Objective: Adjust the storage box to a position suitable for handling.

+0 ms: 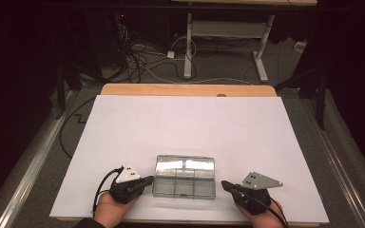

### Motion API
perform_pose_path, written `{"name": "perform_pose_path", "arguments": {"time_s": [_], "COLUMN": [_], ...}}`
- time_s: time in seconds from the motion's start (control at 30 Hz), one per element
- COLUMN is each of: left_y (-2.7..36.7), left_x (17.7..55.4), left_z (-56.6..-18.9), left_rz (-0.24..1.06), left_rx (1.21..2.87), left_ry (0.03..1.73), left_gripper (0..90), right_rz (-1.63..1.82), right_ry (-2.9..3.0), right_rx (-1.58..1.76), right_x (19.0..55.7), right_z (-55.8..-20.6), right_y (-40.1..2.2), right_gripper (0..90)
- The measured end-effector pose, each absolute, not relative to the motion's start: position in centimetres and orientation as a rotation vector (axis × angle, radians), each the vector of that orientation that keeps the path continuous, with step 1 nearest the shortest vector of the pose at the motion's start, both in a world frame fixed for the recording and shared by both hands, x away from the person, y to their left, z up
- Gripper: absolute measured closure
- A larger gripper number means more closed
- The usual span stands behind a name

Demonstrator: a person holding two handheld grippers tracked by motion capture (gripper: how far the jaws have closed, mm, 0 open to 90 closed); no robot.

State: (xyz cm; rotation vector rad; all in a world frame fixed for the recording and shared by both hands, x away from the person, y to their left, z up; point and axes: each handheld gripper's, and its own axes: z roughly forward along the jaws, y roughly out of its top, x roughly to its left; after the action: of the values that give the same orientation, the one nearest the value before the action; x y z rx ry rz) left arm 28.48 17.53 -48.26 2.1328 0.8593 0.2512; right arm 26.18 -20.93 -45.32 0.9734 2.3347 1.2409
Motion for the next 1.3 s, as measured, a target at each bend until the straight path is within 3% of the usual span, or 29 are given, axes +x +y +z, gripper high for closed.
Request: {"name": "perform_pose_path", "arguments": {"time_s": [1.3], "left_y": [17.2], "left_x": [28.2], "left_z": [-48.5], "left_rz": [0.228], "left_rx": [2.135], "left_ry": [0.851], "left_gripper": [87.4], "right_rz": [1.493], "right_ry": [2.367], "right_rx": [0.791], "right_x": [26.7], "right_z": [-44.0], "right_y": [-14.8], "right_gripper": [90.0]}}
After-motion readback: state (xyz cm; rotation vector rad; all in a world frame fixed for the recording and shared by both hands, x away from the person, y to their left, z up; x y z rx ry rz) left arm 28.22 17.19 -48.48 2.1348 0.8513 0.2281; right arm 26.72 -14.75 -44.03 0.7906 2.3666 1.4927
